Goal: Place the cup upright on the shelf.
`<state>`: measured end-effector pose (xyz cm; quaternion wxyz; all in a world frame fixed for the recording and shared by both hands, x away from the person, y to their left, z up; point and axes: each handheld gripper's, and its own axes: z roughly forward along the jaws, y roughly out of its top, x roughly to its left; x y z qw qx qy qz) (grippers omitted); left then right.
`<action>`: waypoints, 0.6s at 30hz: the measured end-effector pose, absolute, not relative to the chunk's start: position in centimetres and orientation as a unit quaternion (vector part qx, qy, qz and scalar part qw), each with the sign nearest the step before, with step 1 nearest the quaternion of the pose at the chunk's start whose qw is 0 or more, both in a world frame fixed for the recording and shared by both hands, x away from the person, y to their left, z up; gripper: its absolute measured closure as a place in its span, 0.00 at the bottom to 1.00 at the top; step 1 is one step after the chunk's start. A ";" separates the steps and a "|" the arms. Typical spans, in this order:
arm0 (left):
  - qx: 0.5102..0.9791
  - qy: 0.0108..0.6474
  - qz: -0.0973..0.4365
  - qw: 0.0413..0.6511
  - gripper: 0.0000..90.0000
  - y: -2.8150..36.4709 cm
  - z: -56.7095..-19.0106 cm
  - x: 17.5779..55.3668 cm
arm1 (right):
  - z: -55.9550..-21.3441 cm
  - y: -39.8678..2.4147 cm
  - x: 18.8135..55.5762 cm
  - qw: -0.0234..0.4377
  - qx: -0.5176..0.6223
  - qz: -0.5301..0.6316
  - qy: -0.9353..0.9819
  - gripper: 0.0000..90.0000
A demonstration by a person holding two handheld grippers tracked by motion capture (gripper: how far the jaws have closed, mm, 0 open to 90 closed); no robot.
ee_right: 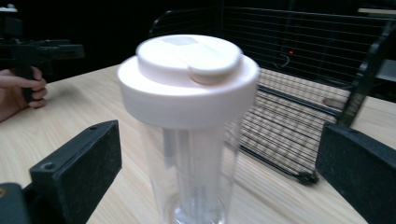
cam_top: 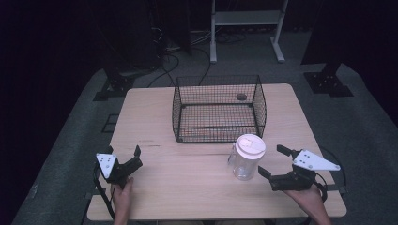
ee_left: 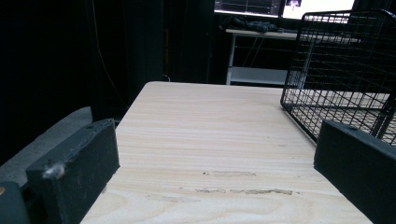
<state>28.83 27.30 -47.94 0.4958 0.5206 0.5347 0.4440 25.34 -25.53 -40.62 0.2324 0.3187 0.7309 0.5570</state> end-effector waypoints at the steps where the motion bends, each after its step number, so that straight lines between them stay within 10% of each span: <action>1: 0.521 0.535 0.444 0.496 0.00 27.3 -47.9 28.8 | -40.6 -25.3 25.4 0.232 0.316 0.557 0.732 0.00; 18: 0.519 0.535 0.444 0.497 0.00 27.3 -47.9 28.8 | -40.5 -23.3 26.9 0.220 0.310 0.557 0.738 0.00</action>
